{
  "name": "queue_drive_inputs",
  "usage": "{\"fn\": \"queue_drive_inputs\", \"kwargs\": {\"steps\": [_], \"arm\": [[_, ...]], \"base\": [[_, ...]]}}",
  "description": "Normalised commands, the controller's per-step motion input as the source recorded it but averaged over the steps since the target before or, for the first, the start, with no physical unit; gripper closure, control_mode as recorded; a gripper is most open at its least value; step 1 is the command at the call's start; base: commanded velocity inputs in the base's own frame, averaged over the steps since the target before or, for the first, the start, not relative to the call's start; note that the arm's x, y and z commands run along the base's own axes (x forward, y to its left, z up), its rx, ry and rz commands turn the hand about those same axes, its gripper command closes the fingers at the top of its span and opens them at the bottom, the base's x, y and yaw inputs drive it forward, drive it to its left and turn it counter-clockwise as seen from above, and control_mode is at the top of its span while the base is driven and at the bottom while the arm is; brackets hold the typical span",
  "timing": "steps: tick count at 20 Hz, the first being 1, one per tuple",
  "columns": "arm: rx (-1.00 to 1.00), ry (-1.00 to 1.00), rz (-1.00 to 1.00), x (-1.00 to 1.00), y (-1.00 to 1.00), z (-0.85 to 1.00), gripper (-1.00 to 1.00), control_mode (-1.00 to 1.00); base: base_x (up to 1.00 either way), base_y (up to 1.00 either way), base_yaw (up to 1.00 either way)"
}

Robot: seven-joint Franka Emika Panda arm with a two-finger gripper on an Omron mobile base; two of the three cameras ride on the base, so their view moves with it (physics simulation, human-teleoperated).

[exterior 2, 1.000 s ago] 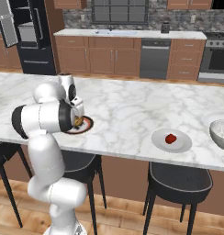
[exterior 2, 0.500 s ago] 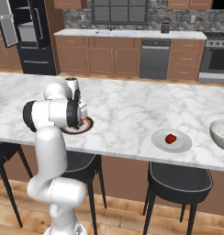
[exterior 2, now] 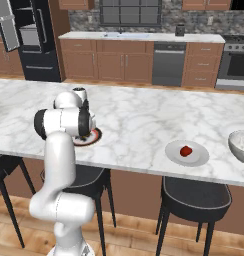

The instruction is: Pick the chicken drumstick and bell pepper from their plates and place them in the bowl. Then put the bowl in the fridge.

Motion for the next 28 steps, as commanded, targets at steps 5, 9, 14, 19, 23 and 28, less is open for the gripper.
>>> {"fn": "queue_drive_inputs", "kwargs": {"steps": [5,9,14,19,23,28], "arm": [[0.00,0.03,0.00,0.07,0.01,-0.27,-1.00,-1.00],[0.00,0.00,0.00,0.00,0.00,-0.13,-1.00,-1.00],[0.00,0.00,0.00,-0.08,0.00,-0.02,-1.00,-1.00],[0.00,0.00,0.00,-0.28,-0.01,0.00,-1.00,-1.00],[0.00,0.00,0.00,-0.31,-0.05,0.00,-1.00,-1.00],[0.00,0.00,0.00,-0.20,-0.08,-0.04,-1.00,-1.00]], "base": [[0.00,0.00,0.00],[0.00,0.00,0.00],[0.00,0.00,0.00],[0.00,0.00,0.00],[0.00,0.00,0.00],[0.00,0.00,0.00]]}}
